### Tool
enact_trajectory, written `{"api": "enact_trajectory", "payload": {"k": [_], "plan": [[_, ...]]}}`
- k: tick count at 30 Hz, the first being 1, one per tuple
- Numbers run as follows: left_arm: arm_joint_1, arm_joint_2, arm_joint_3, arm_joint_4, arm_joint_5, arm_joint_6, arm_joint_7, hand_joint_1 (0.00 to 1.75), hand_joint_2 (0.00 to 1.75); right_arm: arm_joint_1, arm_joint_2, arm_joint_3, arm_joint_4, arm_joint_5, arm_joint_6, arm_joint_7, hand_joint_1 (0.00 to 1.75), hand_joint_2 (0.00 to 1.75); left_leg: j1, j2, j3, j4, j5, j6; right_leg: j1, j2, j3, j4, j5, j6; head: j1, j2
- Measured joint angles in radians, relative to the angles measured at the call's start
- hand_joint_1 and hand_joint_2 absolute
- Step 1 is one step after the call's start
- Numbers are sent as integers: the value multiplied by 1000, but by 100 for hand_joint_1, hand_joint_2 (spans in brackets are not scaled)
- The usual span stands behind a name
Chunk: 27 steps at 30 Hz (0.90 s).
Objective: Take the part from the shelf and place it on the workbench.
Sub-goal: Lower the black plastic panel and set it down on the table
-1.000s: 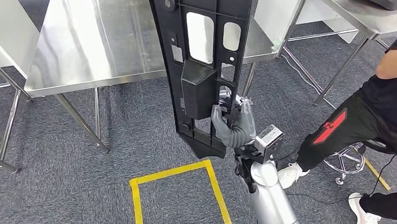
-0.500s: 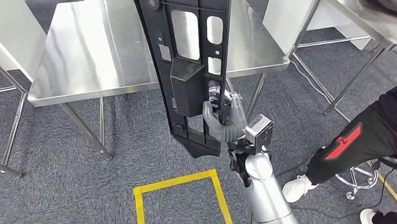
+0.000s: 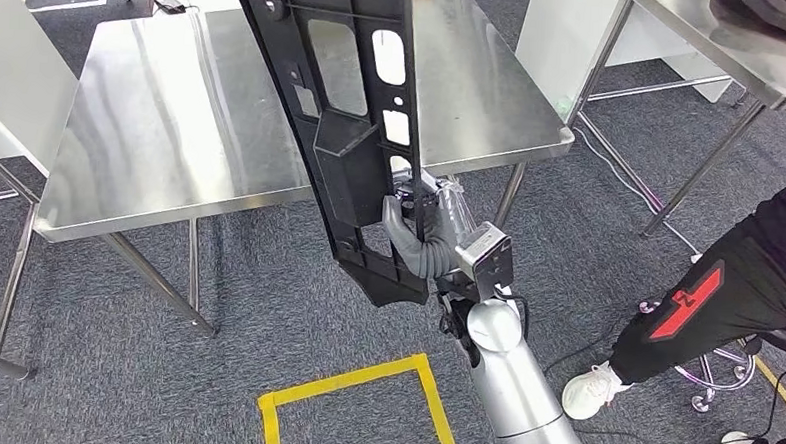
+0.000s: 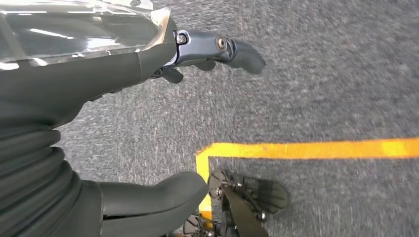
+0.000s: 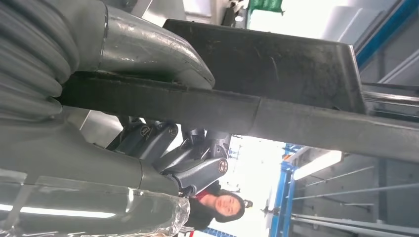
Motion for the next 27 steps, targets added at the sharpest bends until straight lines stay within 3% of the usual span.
{"api": "enact_trajectory", "payload": {"k": [2, 3, 6, 8, 9, 11, 12, 13, 14, 15, 17, 19, 21, 23, 24, 27], "plan": [[0, -2, 0, 0, -4, 1, 2, 0, 175, -2, -1, 2, 0, 10, -11, -2, 175, 175, 2, 1, 29, -14, 4, 13, 3, -1, -4, 30, -9, 8, 0, 0], [-1, -3, 0, 0, -5, 1, 3, 0, 175, -5, -1, 2, 0, 12, -14, -3, 175, 175, 4, 1, 43, -18, 3, 17, 2, -1, -24, 68, -22, 8, 1, 0], [-5, -8, 0, 1, -5, 2, 2, 0, 175, -11, -4, 6, 5, 17, -23, -7, 175, 175, 5, 0, 57, -21, -8, 23, -4, -2, -149, 239, -82, 6, 3, 0], [-4, -12, 0, 1, -6, 2, -1, 0, 175, -13, -6, 10, 14, 19, -36, -14, 175, 175, 7, -3, 70, -20, -22, 20, -8, -2, -203, 263, -102, 16, 3, 0], [-3, -13, 0, 1, -6, 3, -3, 0, 175, -15, -8, 12, 19, 21, -45, -20, 175, 175, 8, -5, 80, -20, -31, 17, -11, -3, -205, 226, -84, 27, 3, 0], [-3, -13, 0, 1, -9, 6, -7, 0, 175, -22, -10, 18, 30, 30, -66, -32, 175, 175, 10, -8, 102, -18, -52, 7, -18, -9, -179, 100, 6, 57, 4, 0], [-4, -13, 0, 1, -12, 7, -8, 0, 175, -27, -12, 20, 36, 34, -76, -37, 175, 175, 9, -9, 109, -17, -63, 1, -18, -15, -165, 51, 45, 60, 5, 0], [-4, -12, 0, 1, -15, 9, -10, 0, 175, -32, -13, 23, 41, 38, -84, -42, 175, 175, 7, -9, 113, -16, -74, -6, -17, -19, -153, 20, 74, 54, 5, 0], [-5, -12, 0, 1, -18, 10, -12, 0, 175, -35, -14, 25, 45, 40, -91, -45, 175, 175, 5, -9, 118, -11, -82, -12, -16, -22, -148, 10, 87, 39, 4, 0], [-5, -11, 0, 2, -20, 11, -13, 0, 175, -39, -14, 27, 48, 42, -96, -47, 175, 175, 4, -8, 122, -8, -88, -17, -16, -21, -141, 11, 89, 21, 3, 0], [-8, -9, -1, 2, -25, 11, -14, 0, 175, -44, -15, 32, 52, 49, -105, -52, 175, 175, 9, -2, 120, 21, -96, -27, -20, -16, -127, 11, 92, -2, 1, 0], [-11, -8, -1, 2, -29, 10, -14, 0, 175, -49, -14, 38, 56, 56, -115, -57, 175, 175, 14, 3, 67, 112, -117, -37, -21, -15, -113, 11, 85, -16, 0, 0], [-11, -8, -2, 3, -32, 10, -14, 0, 175, -51, -14, 45, 62, 62, -126, -61, 175, 175, 18, 4, -21, 233, -163, -46, -20, -13, -104, 11, 73, -24, 0, 0], [-9, -8, -1, 4, -34, 10, -14, 0, 175, -50, -14, 52, 69, 65, -132, -62, 175, 175, 21, 5, -77, 270, -190, -50, -19, -11, -89, 11, 58, -24, 0, 0], [-9, -7, -1, 4, -35, 11, -14, 0, 175, -49, -14, 54, 72, 67, -134, -62, 175, 175, 22, 6, -81, 240, -172, -49, -19, -10, -79, 11, 50, -23, 0, 0], [-9, -6, -1, 5, -37, 11, -13, 0, 175, -51, -14, 63, 78, 73, -138, -64, 175, 175, 18, 7, -39, 64, -32, -32, -17, -8, -49, 9, 24, -13, 0, 0]]}}
